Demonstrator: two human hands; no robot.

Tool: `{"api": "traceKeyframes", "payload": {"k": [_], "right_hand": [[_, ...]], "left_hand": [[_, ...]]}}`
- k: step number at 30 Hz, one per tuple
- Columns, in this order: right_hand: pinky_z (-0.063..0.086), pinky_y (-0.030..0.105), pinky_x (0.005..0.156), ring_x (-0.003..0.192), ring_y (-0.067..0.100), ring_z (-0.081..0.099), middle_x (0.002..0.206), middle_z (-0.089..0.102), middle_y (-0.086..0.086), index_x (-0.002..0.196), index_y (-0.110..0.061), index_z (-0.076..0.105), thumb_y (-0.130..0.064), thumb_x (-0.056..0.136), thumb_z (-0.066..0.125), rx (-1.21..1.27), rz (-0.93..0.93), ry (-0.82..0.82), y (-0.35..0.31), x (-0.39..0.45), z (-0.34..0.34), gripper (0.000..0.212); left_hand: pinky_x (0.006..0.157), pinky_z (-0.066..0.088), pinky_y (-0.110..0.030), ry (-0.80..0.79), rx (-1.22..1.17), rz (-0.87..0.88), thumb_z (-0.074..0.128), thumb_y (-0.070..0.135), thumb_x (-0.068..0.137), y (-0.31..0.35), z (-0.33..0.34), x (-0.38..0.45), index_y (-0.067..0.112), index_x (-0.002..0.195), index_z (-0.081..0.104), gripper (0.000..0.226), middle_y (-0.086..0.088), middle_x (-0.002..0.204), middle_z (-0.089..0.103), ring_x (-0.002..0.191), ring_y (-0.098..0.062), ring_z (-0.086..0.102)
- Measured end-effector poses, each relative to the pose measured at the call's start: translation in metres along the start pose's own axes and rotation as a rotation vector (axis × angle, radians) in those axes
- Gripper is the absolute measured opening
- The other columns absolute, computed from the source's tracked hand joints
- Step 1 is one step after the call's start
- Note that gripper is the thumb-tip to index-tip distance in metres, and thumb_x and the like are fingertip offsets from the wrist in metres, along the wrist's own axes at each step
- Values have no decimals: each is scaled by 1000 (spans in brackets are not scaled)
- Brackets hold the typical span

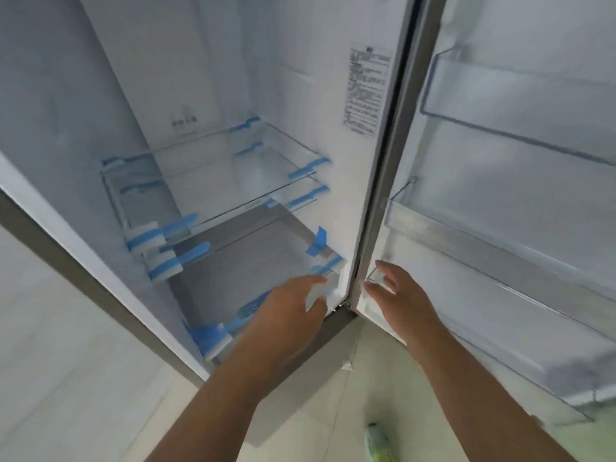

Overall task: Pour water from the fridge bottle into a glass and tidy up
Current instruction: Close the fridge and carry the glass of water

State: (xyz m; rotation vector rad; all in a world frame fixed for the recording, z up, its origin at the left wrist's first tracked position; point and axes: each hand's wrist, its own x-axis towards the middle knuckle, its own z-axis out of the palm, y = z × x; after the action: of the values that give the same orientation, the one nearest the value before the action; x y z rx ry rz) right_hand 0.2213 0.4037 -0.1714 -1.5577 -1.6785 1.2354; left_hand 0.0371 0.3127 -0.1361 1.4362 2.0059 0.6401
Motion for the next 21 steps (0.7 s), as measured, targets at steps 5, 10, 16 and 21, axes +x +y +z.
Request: {"api": "traceKeyframes", "payload": {"k": [5, 10, 16, 21], "right_hand": [[38, 36, 120, 142, 12, 46, 157, 44, -17, 150, -38, 46, -40, 100, 61, -209, -83, 303, -18, -84, -73, 52], [34, 18, 105, 137, 7, 50, 152, 51, -15, 147, -33, 50, -36, 100, 63, -343, -75, 545, -16, -154, -149, 48], [35, 17, 97, 130, 11, 54, 150, 52, -9, 148, -30, 48, -34, 99, 65, -379, 5, 680, -1, -223, -217, 52], [35, 23, 108, 140, 17, 48, 157, 45, -2, 154, -23, 41, -32, 100, 65, -385, 44, 657, 11, -261, -264, 60]], "left_hand": [[114, 32, -24, 14, 229, 558, 48, 35, 107, 105, -7, -19, 33, 153, 47, 46, 12, 156, 49, 142, -10, 45], [124, 27, -35, -58, 402, 901, 48, 31, 107, 190, 51, -27, 27, 164, 26, 61, 7, 171, 28, 156, -15, 27], [128, 14, -41, -174, 555, 917, 50, 34, 106, 240, 131, -50, 22, 167, 2, 79, 2, 176, -3, 162, -20, -1], [129, 9, -45, -205, 629, 816, 51, 31, 103, 250, 169, -55, 15, 166, -3, 85, -6, 175, -5, 162, -28, -6]]}}
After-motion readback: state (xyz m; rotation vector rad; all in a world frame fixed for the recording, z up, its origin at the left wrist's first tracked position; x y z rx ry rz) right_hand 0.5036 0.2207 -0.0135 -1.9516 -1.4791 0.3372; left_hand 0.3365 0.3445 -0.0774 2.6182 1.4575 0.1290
